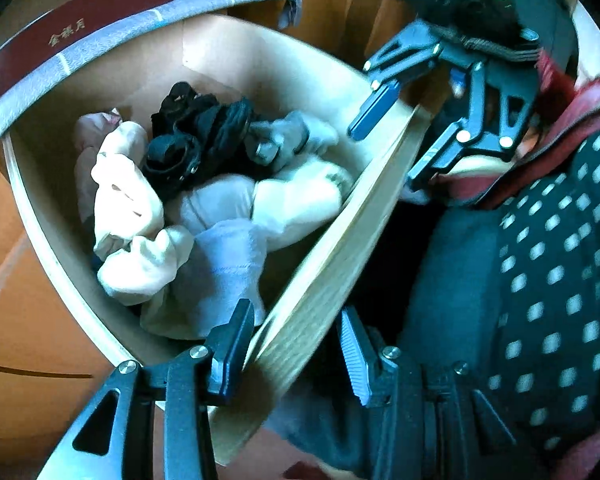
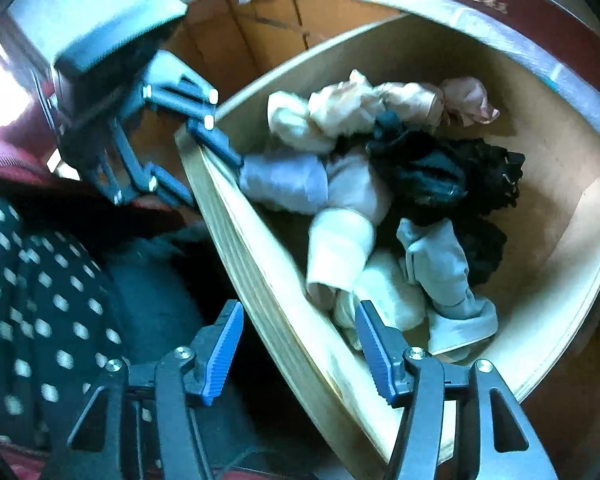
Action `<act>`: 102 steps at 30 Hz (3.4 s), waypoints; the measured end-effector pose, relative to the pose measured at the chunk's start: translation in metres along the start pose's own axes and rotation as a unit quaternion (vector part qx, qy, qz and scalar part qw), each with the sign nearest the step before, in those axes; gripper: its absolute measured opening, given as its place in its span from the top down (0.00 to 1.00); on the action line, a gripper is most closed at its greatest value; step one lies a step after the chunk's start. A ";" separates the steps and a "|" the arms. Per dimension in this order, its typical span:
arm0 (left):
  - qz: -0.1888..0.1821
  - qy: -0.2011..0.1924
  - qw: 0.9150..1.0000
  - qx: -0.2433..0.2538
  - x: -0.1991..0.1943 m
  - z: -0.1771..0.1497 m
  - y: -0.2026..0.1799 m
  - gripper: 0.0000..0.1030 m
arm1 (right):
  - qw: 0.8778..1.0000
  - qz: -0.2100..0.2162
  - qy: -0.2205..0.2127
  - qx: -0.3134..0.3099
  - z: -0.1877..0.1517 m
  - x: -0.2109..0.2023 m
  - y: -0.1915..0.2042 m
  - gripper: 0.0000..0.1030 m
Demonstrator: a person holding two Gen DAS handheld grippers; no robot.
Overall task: Take underwear out of drawer
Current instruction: 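Reach the left tool into the drawer and grasp a cream rolled sock, then lift the cream sock with the left tool up into the tin tray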
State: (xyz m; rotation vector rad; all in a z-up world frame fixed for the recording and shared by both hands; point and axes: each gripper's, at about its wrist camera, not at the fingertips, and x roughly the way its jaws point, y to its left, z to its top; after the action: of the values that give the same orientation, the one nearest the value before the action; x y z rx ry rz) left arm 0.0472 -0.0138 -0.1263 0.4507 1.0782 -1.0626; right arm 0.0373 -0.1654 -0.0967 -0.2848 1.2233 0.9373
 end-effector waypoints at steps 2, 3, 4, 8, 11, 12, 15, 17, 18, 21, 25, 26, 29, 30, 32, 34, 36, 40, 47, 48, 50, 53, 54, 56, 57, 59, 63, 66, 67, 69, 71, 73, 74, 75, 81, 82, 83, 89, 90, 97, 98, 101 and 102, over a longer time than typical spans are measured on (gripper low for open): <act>-0.022 -0.018 0.999 -0.014 -0.010 0.003 0.001 0.58 | 0.999 0.018 -0.018 0.026 -0.001 -0.010 -0.015 0.40; -0.024 -0.027 0.999 -0.015 -0.016 0.006 -0.001 0.58 | 0.999 0.017 -0.038 0.036 0.001 -0.019 -0.018 0.40; -0.022 -0.043 0.999 -0.015 -0.026 0.008 -0.002 0.58 | 0.998 0.014 -0.054 0.043 0.006 -0.026 -0.020 0.38; 0.033 -0.089 0.995 -0.030 -0.056 0.024 -0.002 0.58 | 0.988 -0.062 -0.122 0.075 0.015 -0.059 -0.028 0.24; 0.116 -0.116 0.984 -0.074 -0.060 0.045 0.006 0.58 | 0.974 -0.115 -0.165 0.101 0.027 -0.067 -0.039 0.24; 0.127 -0.121 0.980 -0.090 -0.058 0.050 0.010 0.58 | 0.970 -0.121 -0.178 0.112 0.032 -0.068 -0.044 0.24; 0.152 -0.139 0.967 -0.148 -0.044 0.060 0.021 0.58 | 0.961 -0.144 -0.193 0.135 0.046 -0.059 -0.054 0.24; 0.158 -0.146 0.960 -0.178 -0.035 0.066 0.026 0.58 | 0.958 -0.152 -0.192 0.147 0.052 -0.054 -0.056 0.24; 0.164 -0.145 0.958 -0.184 -0.031 0.067 0.028 0.58 | 0.958 -0.152 -0.187 0.155 0.053 -0.051 -0.056 0.24; 0.201 -0.124 0.953 -0.189 -0.014 0.071 0.031 0.58 | 0.958 -0.135 -0.169 0.188 0.054 -0.038 -0.067 0.24; 0.235 -0.104 0.948 -0.190 -0.003 0.073 0.030 0.58 | 0.952 -0.126 -0.157 0.230 0.052 -0.025 -0.082 0.24; 0.237 -0.102 0.947 -0.193 -0.002 0.072 0.031 0.58 | 0.950 -0.125 -0.157 0.239 0.051 -0.025 -0.085 0.24; 0.258 -0.099 0.940 -0.199 -0.001 0.070 0.034 0.58 | 0.945 -0.137 -0.157 0.252 0.047 -0.027 -0.089 0.24; 0.269 -0.095 0.937 -0.200 0.001 0.070 0.035 0.58 | 0.944 -0.144 -0.154 0.255 0.046 -0.027 -0.090 0.24; 0.275 -0.092 0.935 -0.204 0.005 0.069 0.037 0.58 | 0.940 -0.155 -0.148 0.265 0.044 -0.026 -0.093 0.24; 0.271 -0.089 0.935 -0.211 0.009 0.067 0.039 0.58 | 0.938 -0.163 -0.137 0.275 0.043 -0.022 -0.097 0.24; 0.271 -0.086 0.934 -0.218 0.013 0.067 0.041 0.58 | 0.937 -0.168 -0.127 0.280 0.042 -0.019 -0.100 0.24; 0.269 -0.077 0.934 -0.221 0.022 0.069 0.042 0.57 | 0.938 -0.169 -0.097 0.286 0.041 -0.009 -0.106 0.24; 0.274 -0.065 0.927 -0.246 0.032 0.070 0.053 0.58 | 0.930 -0.136 -0.088 0.331 0.063 -0.001 -0.118 0.15; 0.271 -0.065 0.927 -0.250 0.033 0.069 0.053 0.58 | 0.928 -0.141 -0.084 0.333 0.070 0.002 -0.120 0.14; 0.272 -0.064 0.927 -0.251 0.033 0.067 0.052 0.58 | 0.925 -0.150 -0.067 0.343 0.082 0.011 -0.125 0.13; 0.270 -0.064 0.927 -0.253 0.034 0.065 0.052 0.58 | 0.924 -0.126 -0.055 0.357 0.094 0.029 -0.135 0.13; 0.270 -0.063 0.927 -0.253 0.035 0.064 0.051 0.58 | 0.922 -0.129 -0.048 0.361 0.096 0.034 -0.137 0.13; 0.269 -0.063 0.927 -0.252 0.036 0.063 0.049 0.58 | 0.923 -0.134 -0.039 0.360 0.100 0.045 -0.142 0.14; 0.268 -0.061 0.928 -0.252 0.037 0.063 0.049 0.58 | 0.923 -0.129 -0.030 0.362 0.101 0.055 -0.147 0.15; 0.268 -0.060 0.928 -0.250 0.039 0.063 0.049 0.58 | 0.924 -0.111 -0.027 0.366 0.099 0.067 -0.152 0.19; 0.264 -0.061 0.928 -0.256 0.042 0.063 0.055 0.58 | 0.934 -0.099 -0.053 0.340 0.093 0.065 -0.150 0.31; 0.262 -0.058 0.928 -0.258 0.044 0.062 0.059 0.58 | 0.933 -0.087 -0.059 0.343 0.083 0.054 -0.150 0.40; 0.262 -0.058 0.928 -0.257 0.044 0.062 0.059 0.58 | 0.933 -0.090 -0.058 0.344 0.080 0.051 -0.148 0.41; 0.262 -0.057 0.929 -0.256 0.044 0.062 0.059 0.58 | 0.933 -0.112 -0.054 0.337 0.072 0.043 -0.143 0.42; 0.264 -0.056 0.929 -0.255 0.045 0.063 0.061 0.57 | 0.931 -0.126 -0.052 0.338 0.066 0.041 -0.142 0.42; 0.270 -0.049 0.928 -0.251 0.048 0.065 0.062 0.57 | 0.930 -0.129 -0.055 0.339 0.061 0.042 -0.142 0.42; 0.271 -0.046 0.929 -0.250 0.049 0.066 0.062 0.57 | 0.930 -0.123 -0.057 0.341 0.059 0.044 -0.143 0.41; 0.273 -0.041 0.929 -0.248 0.051 0.068 0.063 0.57 | 0.929 -0.114 -0.057 0.347 0.059 0.047 -0.145 0.41; 0.264 -0.026 0.933 -0.244 0.052 0.077 0.071 0.57 | 0.928 -0.107 -0.058 0.352 0.058 0.047 -0.149 0.41; 0.262 -0.025 0.934 -0.241 0.052 0.078 0.072 0.61 | 0.928 -0.107 -0.058 0.352 0.057 0.047 -0.149 0.41; 0.256 -0.023 0.936 -0.239 0.053 0.080 0.074 0.64 | 0.928 -0.107 -0.059 0.352 0.057 0.047 -0.150 0.40; 0.256 -0.006 0.939 -0.228 0.062 0.084 0.081 0.73 | 0.928 -0.105 -0.060 0.353 0.053 0.054 -0.156 0.39; 0.252 -0.005 0.941 -0.225 0.064 0.083 0.082 0.75 | 0.928 -0.105 -0.060 0.353 0.053 0.055 -0.155 0.39; 0.209 -0.041 0.943 -0.255 0.053 0.075 0.090 0.84 | 0.928 -0.103 -0.059 0.354 0.057 0.060 -0.153 0.38; 0.205 -0.051 0.943 -0.259 0.049 0.073 0.090 0.85 | 0.928 -0.103 -0.059 0.354 0.056 0.061 -0.153 0.38; 0.187 -0.072 0.942 -0.269 0.036 0.072 0.089 0.86 | 0.928 -0.102 -0.059 0.354 0.056 0.063 -0.153 0.38; 0.181 -0.079 0.943 -0.269 0.030 0.073 0.088 0.86 | 0.928 -0.102 -0.058 0.355 0.056 0.063 -0.154 0.38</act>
State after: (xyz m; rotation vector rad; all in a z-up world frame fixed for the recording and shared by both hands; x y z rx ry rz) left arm 0.1616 -0.0420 -0.1357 0.1094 1.0423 -0.4396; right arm 0.1908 -0.1944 -0.1766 0.2177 1.3116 0.2845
